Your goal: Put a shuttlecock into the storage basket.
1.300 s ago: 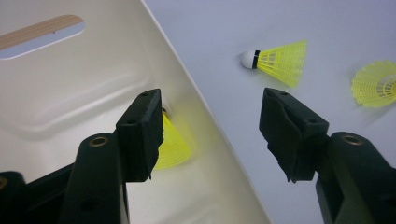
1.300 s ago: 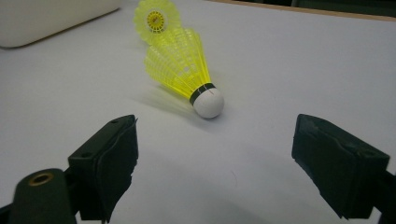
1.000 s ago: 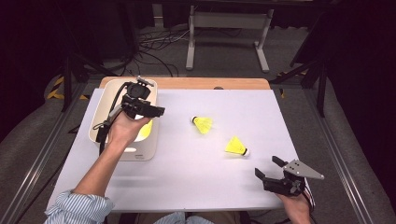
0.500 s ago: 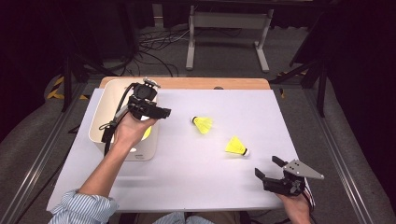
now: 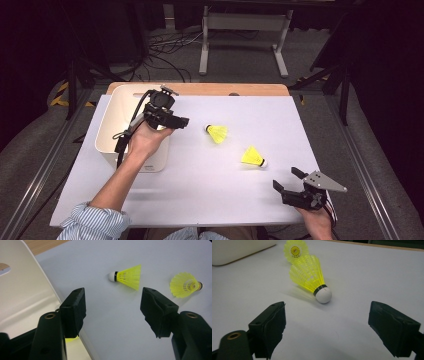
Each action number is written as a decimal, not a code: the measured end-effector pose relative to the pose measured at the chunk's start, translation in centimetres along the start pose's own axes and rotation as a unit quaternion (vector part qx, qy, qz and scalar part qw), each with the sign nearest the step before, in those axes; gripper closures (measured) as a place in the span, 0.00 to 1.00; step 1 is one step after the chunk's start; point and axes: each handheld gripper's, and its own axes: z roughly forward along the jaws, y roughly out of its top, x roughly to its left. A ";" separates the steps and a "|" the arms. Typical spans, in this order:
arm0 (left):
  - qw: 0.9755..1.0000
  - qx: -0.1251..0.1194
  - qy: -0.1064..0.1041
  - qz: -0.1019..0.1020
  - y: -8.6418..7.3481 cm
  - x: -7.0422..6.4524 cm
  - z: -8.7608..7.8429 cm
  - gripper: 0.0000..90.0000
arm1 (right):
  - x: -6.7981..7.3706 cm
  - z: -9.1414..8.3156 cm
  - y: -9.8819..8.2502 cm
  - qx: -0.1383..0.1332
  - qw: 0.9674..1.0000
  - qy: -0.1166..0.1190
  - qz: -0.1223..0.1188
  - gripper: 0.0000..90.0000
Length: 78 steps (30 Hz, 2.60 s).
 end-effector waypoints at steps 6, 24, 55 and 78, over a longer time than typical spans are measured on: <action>1.000 -0.001 -0.005 0.004 0.1 -0.4 0.4 0.42 | 0.0 0.0 0.0 0.000 1.000 0.001 0.000 0.16; 1.000 0.001 -0.016 0.010 0.1 -1.8 2.0 0.42 | 0.0 0.0 0.0 0.000 1.000 0.001 0.001 0.16; 0.999 0.008 -0.033 0.020 0.2 -4.1 5.3 0.42 | 0.0 0.0 0.0 0.000 1.000 0.002 0.001 0.16; 0.999 0.021 -0.036 0.020 0.2 -4.9 8.0 0.42 | 0.0 0.0 0.0 0.001 1.000 0.002 0.000 0.16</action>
